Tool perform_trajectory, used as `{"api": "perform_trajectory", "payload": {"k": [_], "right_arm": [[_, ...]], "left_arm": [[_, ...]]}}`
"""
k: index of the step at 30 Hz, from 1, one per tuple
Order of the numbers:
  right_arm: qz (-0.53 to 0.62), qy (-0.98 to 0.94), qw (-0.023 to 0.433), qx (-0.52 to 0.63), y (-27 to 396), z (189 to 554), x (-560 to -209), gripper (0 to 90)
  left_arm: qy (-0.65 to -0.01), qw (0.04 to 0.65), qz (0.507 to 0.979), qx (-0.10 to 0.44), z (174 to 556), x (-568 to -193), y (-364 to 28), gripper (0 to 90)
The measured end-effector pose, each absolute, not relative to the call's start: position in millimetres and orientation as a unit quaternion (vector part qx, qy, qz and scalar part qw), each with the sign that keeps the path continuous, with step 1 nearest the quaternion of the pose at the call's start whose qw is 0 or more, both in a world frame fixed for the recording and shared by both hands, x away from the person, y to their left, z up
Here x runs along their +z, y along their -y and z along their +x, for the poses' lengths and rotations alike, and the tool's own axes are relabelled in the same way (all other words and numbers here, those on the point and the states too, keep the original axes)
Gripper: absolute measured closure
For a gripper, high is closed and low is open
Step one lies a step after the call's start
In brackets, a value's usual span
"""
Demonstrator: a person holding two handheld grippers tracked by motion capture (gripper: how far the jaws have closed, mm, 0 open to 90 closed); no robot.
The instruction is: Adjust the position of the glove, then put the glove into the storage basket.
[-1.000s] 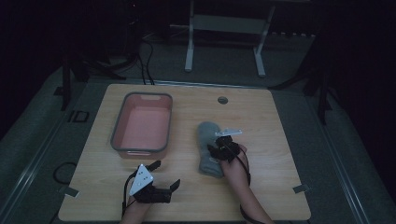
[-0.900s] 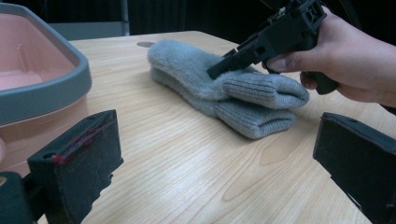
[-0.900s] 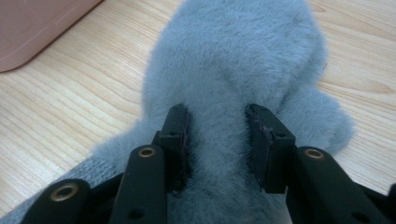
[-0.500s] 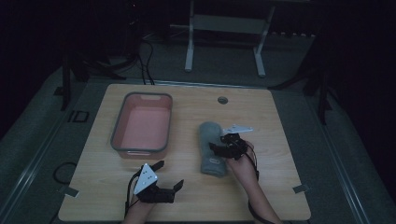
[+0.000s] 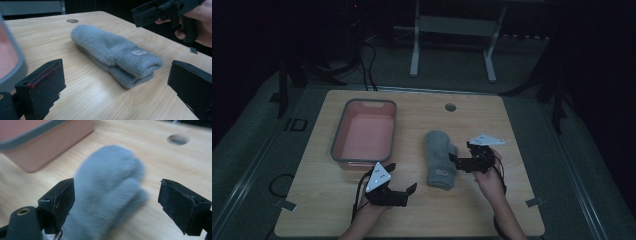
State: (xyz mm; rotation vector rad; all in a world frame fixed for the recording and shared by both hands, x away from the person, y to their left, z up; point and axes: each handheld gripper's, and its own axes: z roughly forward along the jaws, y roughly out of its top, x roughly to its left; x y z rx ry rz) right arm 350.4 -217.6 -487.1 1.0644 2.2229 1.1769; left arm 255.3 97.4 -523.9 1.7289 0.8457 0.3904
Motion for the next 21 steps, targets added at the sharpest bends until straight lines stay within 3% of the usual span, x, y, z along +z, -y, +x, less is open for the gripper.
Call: {"api": "perform_trajectory", "payload": {"k": [6, 12, 14, 17, 19, 21], "right_arm": [[0.391, -0.803, 0.193, 0.407, 239.7, 345.6, -484.8, 17.7], [0.401, -0.801, 0.178, 0.407, 248.0, 341.5, -483.5, 17.3], [0.395, -0.804, 0.164, 0.414, 247.2, 341.5, -484.1, 12.5], [0.390, -0.812, 0.171, 0.398, 241.2, 342.2, -485.9, 14.4], [0.390, -0.815, 0.172, 0.391, 237.7, 344.9, -487.1, 18.5], [0.383, -0.816, 0.177, 0.395, 234.9, 346.1, -486.1, 36.6]], "left_arm": [[-0.348, 0.537, 0.754, 0.150, 276.1, -510.9, -81.8, 1.4], [-0.344, 0.523, 0.765, 0.153, 297.7, -501.4, -64.9, 1.4], [-0.350, 0.517, 0.768, 0.145, 307.1, -499.7, -59.5, 1.4], [-0.360, 0.510, 0.770, 0.128, 321.6, -496.1, -52.0, 1.4], [-0.359, 0.495, 0.780, 0.132, 330.6, -493.4, -45.8, 1.4], [-0.363, 0.477, 0.789, 0.135, 340.5, -491.2, -39.2, 1.8]]}}
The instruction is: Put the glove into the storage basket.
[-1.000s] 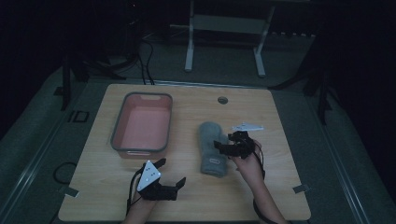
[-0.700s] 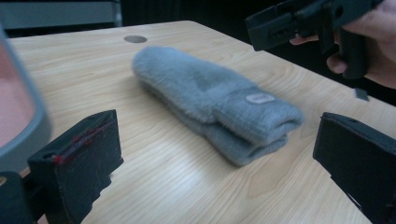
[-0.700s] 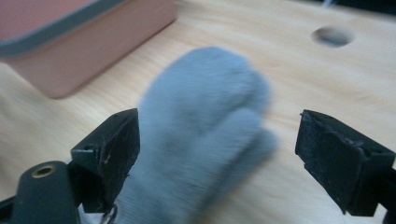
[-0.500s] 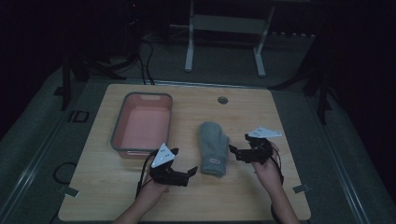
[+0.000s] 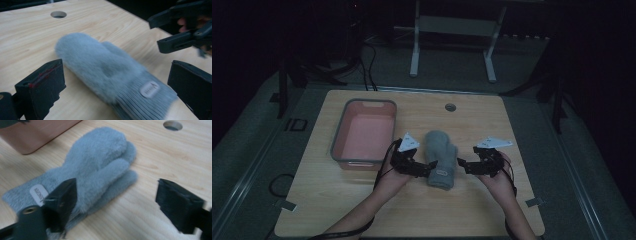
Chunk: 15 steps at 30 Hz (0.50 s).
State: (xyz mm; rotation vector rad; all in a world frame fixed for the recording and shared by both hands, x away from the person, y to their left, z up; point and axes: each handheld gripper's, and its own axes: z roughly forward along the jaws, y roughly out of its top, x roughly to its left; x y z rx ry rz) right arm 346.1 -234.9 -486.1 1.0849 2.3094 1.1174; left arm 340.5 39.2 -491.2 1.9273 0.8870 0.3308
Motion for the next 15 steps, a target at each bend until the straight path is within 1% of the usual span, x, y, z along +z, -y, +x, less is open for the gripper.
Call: {"api": "perform_trajectory", "payload": {"k": [1, 2, 3, 4, 5, 6, 7, 8, 12, 13, 15], "right_arm": [[0.383, -0.817, 0.175, 0.395, 233.0, 347.2, -485.6, 39.7], [0.380, -0.819, 0.167, 0.397, 230.6, 348.5, -485.2, 48.9], [0.374, -0.823, 0.159, 0.397, 227.6, 349.6, -485.5, 55.6], [0.374, -0.826, 0.159, 0.391, 223.5, 350.9, -486.8, 55.3], [0.373, -0.829, 0.154, 0.386, 219.6, 352.7, -488.9, 57.6], [0.368, -0.835, 0.141, 0.385, 215.7, 354.3, -491.7, 57.6], [0.367, -0.838, 0.138, 0.379, 212.0, 355.0, -494.9, 56.9], [0.371, -0.840, 0.145, 0.369, 208.7, 355.2, -498.1, 55.6], [0.392, -0.838, 0.139, 0.353, 208.5, 357.8, -509.9, 50.5], [0.396, -0.837, 0.130, 0.355, 209.4, 359.1, -512.4, 48.9], [0.403, -0.834, 0.123, 0.357, 209.7, 361.0, -516.1, 48.3]], "left_arm": [[-0.371, 0.469, 0.790, 0.136, 345.6, -490.2, -36.9, 6.5], [-0.378, 0.465, 0.789, 0.134, 350.5, -489.7, -34.9, 11.9], [-0.384, 0.458, 0.791, 0.133, 355.8, -489.7, -33.0, 14.8], [-0.390, 0.447, 0.795, 0.129, 361.6, -490.5, -30.8, 14.9], [-0.395, 0.434, 0.801, 0.121, 367.4, -491.9, -28.9, 16.2], [-0.404, 0.426, 0.802, 0.110, 372.4, -493.9, -27.4, 18.6], [-0.411, 0.420, 0.803, 0.096, 377.1, -496.0, -26.6, 18.8], [-0.415, 0.416, 0.805, 0.082, 381.0, -498.4, -25.4, 19.2], [-0.422, 0.376, 0.821, 0.081, 392.4, -511.0, -19.7, 20.6], [-0.423, 0.366, 0.824, 0.083, 394.6, -514.4, -18.3, 21.9], [-0.426, 0.365, 0.824, 0.073, 397.9, -520.7, -17.0, 22.0]]}}
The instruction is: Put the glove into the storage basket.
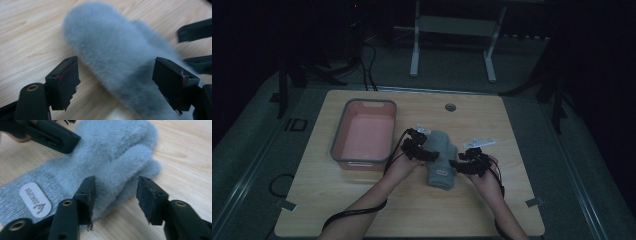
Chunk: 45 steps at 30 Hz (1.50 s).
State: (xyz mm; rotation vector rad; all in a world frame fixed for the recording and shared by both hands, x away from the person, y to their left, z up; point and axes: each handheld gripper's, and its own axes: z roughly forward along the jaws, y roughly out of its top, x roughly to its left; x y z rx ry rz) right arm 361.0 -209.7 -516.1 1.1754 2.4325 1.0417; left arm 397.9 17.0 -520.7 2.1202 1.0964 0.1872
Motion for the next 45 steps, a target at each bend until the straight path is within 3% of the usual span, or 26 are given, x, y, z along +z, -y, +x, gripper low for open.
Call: {"api": "perform_trajectory", "payload": {"k": [10, 13, 16, 21, 27, 32, 45], "right_arm": [[0.423, -0.839, 0.083, 0.332, 208.5, 379.4, -536.4, 40.2], [0.427, -0.841, 0.069, 0.326, 207.2, 384.9, -539.2, 33.7], [0.436, -0.838, 0.043, 0.324, 208.2, 391.6, -543.8, 29.3], [0.412, -0.846, 0.028, 0.338, 205.1, 390.7, -544.0, 52.7], [0.401, -0.847, 0.047, 0.347, 200.7, 382.7, -541.9, 74.8], [0.398, -0.843, 0.055, 0.357, 200.7, 380.7, -538.8, 80.1], [0.392, -0.831, 0.070, 0.388, 204.8, 377.0, -511.5, 82.4]], "left_arm": [[-0.430, 0.354, 0.830, 0.036, 410.1, -545.3, -6.9, 20.8], [-0.427, 0.354, 0.832, 0.026, 412.8, -547.4, -8.2, 20.6], [-0.414, 0.362, 0.835, 0.011, 415.2, -550.5, -8.8, 27.7], [-0.398, 0.378, 0.836, -0.019, 414.8, -550.9, -6.1, 56.1], [-0.387, 0.377, 0.841, -0.023, 414.1, -548.5, -3.8, 72.3], [-0.389, 0.381, 0.839, -0.023, 412.7, -545.4, -5.6, 77.8], [-0.384, 0.403, 0.831, -0.001, 406.2, -514.0, -7.5, 78.9]]}}
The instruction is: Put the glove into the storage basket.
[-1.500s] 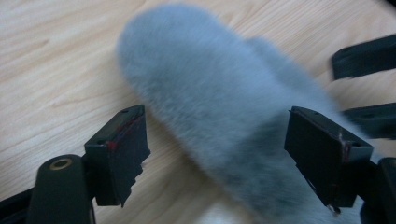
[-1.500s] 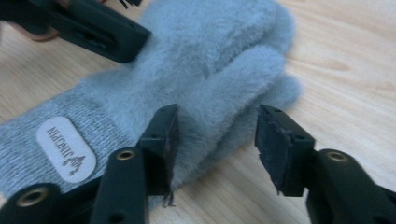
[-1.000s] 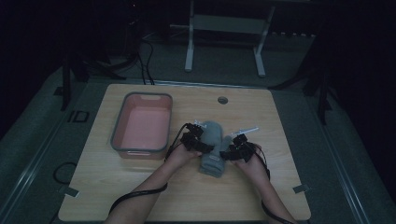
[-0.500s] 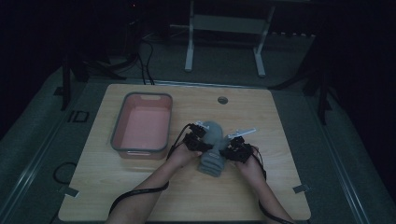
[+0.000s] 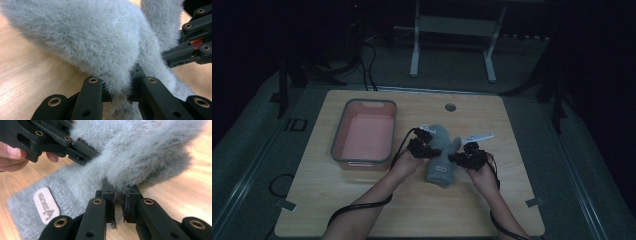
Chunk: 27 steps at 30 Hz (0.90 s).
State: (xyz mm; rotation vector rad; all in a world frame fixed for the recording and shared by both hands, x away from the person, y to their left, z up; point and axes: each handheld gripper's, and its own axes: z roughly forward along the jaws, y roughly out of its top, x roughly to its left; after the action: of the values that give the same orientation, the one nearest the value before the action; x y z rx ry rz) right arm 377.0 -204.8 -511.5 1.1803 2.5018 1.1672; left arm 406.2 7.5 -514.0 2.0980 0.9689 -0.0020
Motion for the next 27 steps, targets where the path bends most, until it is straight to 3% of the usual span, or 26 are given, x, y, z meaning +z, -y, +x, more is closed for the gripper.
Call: {"api": "perform_trajectory", "payload": {"k": [27], "right_arm": [[0.347, -0.822, 0.113, 0.437, 178.6, 381.2, -423.8, 82.4]], "left_arm": [[-0.367, 0.433, 0.821, 0.061, 405.4, -421.4, -41.8, 79.0]]}}
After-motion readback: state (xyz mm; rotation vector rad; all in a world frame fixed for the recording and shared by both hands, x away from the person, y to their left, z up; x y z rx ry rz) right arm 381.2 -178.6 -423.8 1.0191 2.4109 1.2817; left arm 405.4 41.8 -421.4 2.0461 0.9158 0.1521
